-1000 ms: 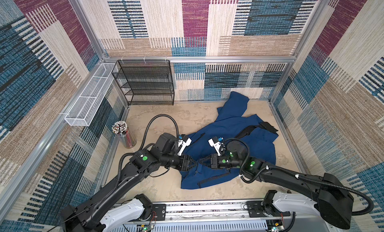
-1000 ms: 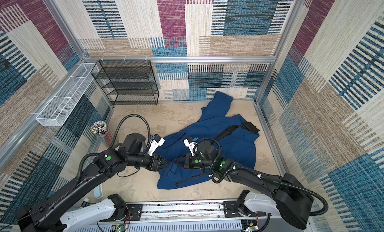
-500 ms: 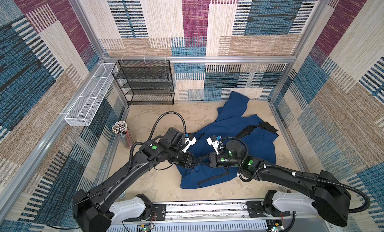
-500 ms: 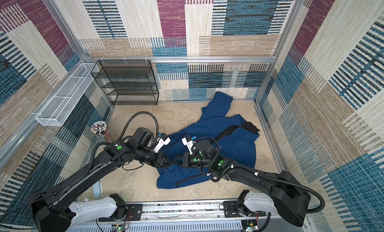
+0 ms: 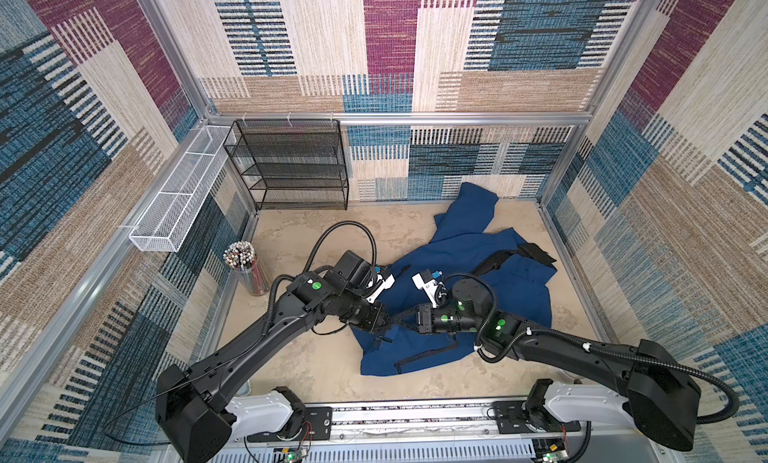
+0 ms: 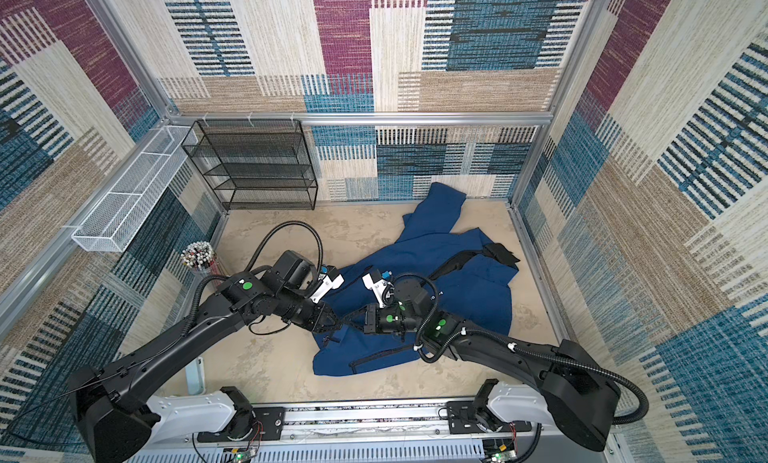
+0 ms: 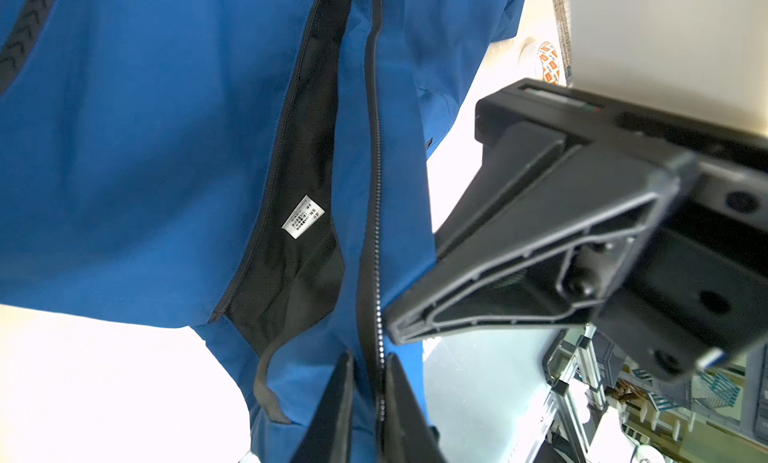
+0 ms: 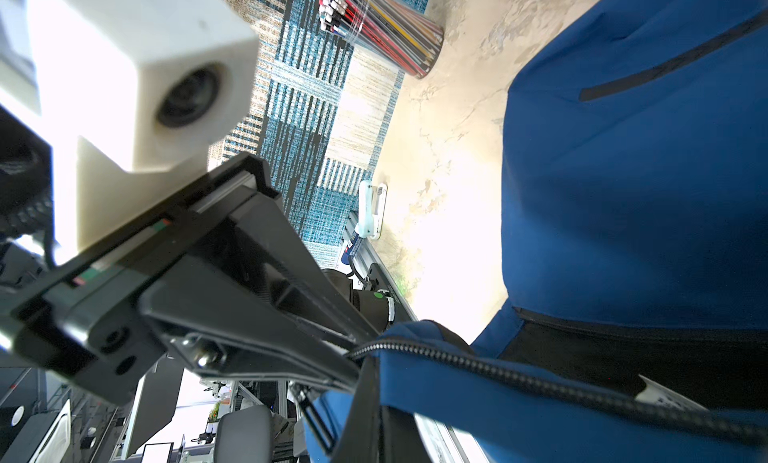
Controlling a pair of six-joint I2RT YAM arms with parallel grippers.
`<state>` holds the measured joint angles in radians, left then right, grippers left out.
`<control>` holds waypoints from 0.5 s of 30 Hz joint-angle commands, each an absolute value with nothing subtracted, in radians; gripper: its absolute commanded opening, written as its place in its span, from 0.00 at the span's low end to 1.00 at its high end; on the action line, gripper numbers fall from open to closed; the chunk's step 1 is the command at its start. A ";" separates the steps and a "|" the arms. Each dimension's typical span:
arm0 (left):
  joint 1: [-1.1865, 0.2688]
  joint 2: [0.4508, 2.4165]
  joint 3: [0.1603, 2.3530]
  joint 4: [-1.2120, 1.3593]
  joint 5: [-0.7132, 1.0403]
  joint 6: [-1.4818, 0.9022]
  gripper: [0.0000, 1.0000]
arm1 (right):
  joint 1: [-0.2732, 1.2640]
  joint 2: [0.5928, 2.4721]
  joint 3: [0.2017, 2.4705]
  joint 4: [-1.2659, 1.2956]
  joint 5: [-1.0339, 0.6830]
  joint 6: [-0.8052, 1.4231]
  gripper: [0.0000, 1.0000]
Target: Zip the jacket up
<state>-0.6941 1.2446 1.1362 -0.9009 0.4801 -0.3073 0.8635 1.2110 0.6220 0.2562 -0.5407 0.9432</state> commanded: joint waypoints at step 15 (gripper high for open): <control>-0.693 1.254 1.100 -0.501 0.647 -0.600 0.00 | 0.863 0.889 0.613 -0.043 -0.234 0.991 0.57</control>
